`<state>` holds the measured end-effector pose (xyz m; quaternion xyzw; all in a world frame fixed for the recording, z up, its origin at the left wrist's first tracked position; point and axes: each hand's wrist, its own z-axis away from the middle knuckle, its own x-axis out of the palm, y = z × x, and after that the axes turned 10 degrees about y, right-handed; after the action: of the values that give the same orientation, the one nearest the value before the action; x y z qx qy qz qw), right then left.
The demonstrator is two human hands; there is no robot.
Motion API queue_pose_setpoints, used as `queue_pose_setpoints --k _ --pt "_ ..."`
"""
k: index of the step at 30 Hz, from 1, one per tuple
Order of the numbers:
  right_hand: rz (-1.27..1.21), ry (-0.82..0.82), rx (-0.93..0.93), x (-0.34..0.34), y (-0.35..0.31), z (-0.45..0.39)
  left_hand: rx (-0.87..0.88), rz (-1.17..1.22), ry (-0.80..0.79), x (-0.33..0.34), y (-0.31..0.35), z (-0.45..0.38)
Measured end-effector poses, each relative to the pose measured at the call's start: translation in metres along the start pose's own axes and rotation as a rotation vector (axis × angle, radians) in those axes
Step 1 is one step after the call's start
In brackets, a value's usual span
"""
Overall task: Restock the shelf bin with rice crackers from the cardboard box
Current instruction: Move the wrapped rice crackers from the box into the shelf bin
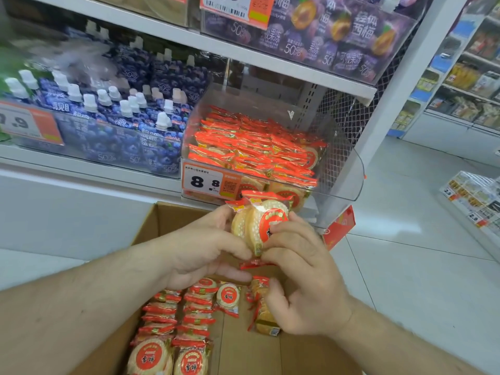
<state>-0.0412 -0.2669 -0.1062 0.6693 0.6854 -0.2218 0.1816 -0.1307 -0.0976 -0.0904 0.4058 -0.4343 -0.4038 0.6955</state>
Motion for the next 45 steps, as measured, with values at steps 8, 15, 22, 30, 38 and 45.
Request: queue_pose_setpoints --k 8,15,22,30,38,45 --pt "-0.036 0.096 0.170 -0.011 0.013 -0.011 0.138 -0.240 0.106 -0.006 -0.005 -0.010" --pt "0.234 -0.497 0.324 -0.009 0.023 -0.015 0.613 -1.026 0.134 0.001 -0.009 -0.013" --pt "0.110 -0.324 0.432 -0.023 0.035 -0.021 0.856 -0.957 0.214 0.015 0.006 -0.025" --pt "0.748 -0.236 0.420 -0.066 0.096 -0.096 0.884 -1.358 0.405 0.017 0.021 -0.047" --pt "1.110 -0.675 0.367 -0.014 0.156 -0.147 0.838 -1.511 0.410 0.006 0.012 -0.064" --pt "1.072 -0.966 0.477 0.013 0.204 -0.155 0.986 -1.462 0.443 -0.002 0.001 -0.074"
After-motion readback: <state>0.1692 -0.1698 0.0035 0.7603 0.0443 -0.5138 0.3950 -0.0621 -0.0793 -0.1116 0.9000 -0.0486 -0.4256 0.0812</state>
